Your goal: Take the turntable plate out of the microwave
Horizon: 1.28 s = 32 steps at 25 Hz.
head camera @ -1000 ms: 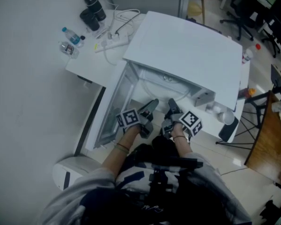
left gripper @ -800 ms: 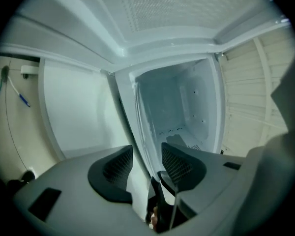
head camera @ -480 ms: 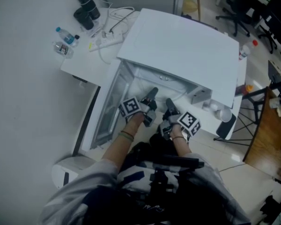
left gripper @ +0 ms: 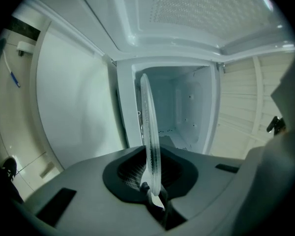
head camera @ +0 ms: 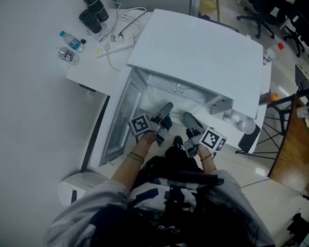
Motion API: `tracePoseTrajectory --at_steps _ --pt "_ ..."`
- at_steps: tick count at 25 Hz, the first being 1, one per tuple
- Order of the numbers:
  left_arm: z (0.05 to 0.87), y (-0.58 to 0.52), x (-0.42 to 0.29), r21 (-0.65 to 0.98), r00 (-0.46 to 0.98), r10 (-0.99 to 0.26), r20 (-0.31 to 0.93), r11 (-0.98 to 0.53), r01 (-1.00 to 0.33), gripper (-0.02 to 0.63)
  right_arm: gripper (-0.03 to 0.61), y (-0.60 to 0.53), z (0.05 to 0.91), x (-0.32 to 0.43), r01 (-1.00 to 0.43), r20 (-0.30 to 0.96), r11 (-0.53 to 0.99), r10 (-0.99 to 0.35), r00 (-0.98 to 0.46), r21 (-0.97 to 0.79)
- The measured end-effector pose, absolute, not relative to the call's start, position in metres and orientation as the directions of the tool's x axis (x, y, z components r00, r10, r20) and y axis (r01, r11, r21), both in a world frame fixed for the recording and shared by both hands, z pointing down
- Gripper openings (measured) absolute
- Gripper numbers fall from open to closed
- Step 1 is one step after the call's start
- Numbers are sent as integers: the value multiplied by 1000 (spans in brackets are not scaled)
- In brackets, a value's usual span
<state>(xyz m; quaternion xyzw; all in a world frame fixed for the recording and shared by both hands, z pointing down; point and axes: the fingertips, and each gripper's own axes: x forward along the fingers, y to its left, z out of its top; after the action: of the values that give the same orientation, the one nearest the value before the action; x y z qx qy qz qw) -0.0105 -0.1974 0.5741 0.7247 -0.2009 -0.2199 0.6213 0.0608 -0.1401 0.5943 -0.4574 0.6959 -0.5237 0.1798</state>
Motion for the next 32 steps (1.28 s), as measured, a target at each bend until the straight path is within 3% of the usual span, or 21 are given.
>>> tracePoseTrajectory --at_steps 5,9,12,13,17,19,22,26,28,29,32 --pt "570 -185 -17 991 838 -541 -68 -137 -7 20 155 -156 600 77 -407 213 9 -840 -499 -914" --pt "570 -172 -22 993 854 -517 -59 -118 -3 21 155 -182 579 72 -268 46 112 -853 -520 -957" --pt "573 -163 -29 995 850 -523 -55 -97 5 20 132 -181 597 74 -371 179 31 -836 -519 -928" --pt "575 -162 -31 995 847 -529 -51 -96 0 20 58 -182 598 72 -363 179 28 -832 -525 -931" --pt "592 -165 -35 993 841 -540 0 -98 -63 25 27 -185 594 68 -264 82 78 -835 -544 -961" --pt "591 -171 -37 990 829 -560 -8 -119 -70 29 32 -182 596 66 -265 86 73 -836 -543 -962" --pt "581 -185 -40 987 790 -609 -72 -158 -32 89 29 -179 592 59 -212 53 75 -838 -543 -974" --pt "583 -208 -41 989 726 -677 -119 -143 29 98 32 -176 593 54 -207 62 64 -832 -552 -976" --pt "587 -215 -39 991 721 -685 -104 -132 17 96 32 -174 595 55 -210 68 59 -833 -548 -976" --pt "589 -217 -37 991 728 -680 -88 -130 -2 55 34 -173 596 56 -228 81 55 -833 -547 -972" --pt "591 -216 -34 990 747 -663 -52 -132 -48 17 42 -167 604 63 -321 159 29 -825 -543 -947"
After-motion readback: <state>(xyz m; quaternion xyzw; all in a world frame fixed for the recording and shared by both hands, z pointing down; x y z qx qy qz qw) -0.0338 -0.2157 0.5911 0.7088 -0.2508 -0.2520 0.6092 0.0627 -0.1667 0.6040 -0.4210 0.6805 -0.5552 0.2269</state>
